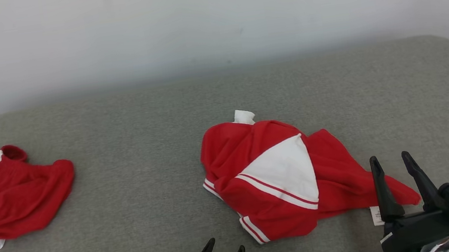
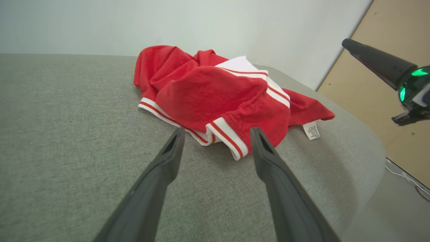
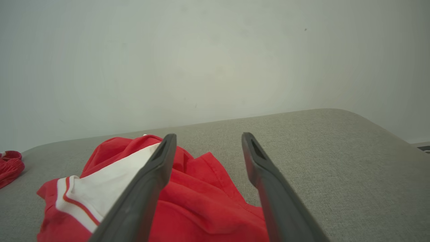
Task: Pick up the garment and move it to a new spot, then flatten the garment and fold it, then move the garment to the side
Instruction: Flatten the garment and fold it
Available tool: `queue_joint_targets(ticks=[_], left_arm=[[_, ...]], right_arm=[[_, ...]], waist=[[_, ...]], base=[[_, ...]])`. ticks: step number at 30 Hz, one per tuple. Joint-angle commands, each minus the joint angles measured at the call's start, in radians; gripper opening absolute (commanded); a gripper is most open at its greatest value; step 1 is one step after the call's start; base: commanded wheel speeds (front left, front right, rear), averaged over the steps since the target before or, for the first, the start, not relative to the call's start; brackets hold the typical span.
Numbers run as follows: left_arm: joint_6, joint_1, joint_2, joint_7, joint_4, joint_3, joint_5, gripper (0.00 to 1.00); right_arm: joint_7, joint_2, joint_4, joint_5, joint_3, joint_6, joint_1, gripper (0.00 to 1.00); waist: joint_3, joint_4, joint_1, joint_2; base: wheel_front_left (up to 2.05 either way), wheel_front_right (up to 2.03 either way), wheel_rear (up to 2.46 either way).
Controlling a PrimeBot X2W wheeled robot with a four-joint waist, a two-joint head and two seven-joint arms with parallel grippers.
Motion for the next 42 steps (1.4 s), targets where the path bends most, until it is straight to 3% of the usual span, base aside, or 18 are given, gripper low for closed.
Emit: queue_joint_targets(ticks=[1,12,21,22,24,32,42], left_arm=[[-0.005,-0.03,0.002,-0.005,0.034,-0.012,-0.015,1.0],[-0.014,-0.155,0.002,-0.005,0.202,-0.054,-0.07,1.0],[-0.018,-0.204,0.002,-0.005,0.266,-0.085,-0.116,1.0],[-0.018,-0.21,0.002,-0.005,0.272,-0.091,-0.121,0.9],[-0.018,-0.223,0.002,-0.005,0.27,-0.096,-0.134,0.03],[0.01,-0.208,0.002,-0.005,0.183,-0.032,-0.134,0.0],[0.022,-0.138,0.006,-0.005,0.016,0.12,-0.038,0.0]], right_arm=[[-0.007,0.003,0.007,0.004,0.008,0.0,-0.012,1.0],[-0.009,0.013,0.024,0.012,0.029,0.0,-0.049,1.0],[-0.01,0.017,0.021,0.01,0.025,0.0,-0.059,1.0],[-0.01,0.02,0.021,0.007,0.027,0.0,-0.058,1.0],[-0.01,0.023,0.019,0.004,0.031,0.0,-0.059,1.0],[-0.01,0.016,0.015,0.001,0.022,0.0,-0.041,1.0],[-0.01,0.012,0.015,-0.004,0.012,0.0,-0.017,1.0]], waist=[[0.023,-0.043,0.0,0.0],[0.071,-0.144,0.0,0.0],[0.078,-0.161,0.0,0.0],[0.077,-0.161,0.0,0.0],[0.075,-0.159,0.0,0.0],[0.062,-0.119,0.0,0.0],[0.034,-0.025,0.0,0.0]], base=[[0.0,0.0,0.0],[0.0,0.0,0.0],[0.0,0.0,0.0],[0.0,0.0,0.0],[0.0,0.0,0.0],[0.0,0.0,0.0],[0.0,0.0,0.0]])
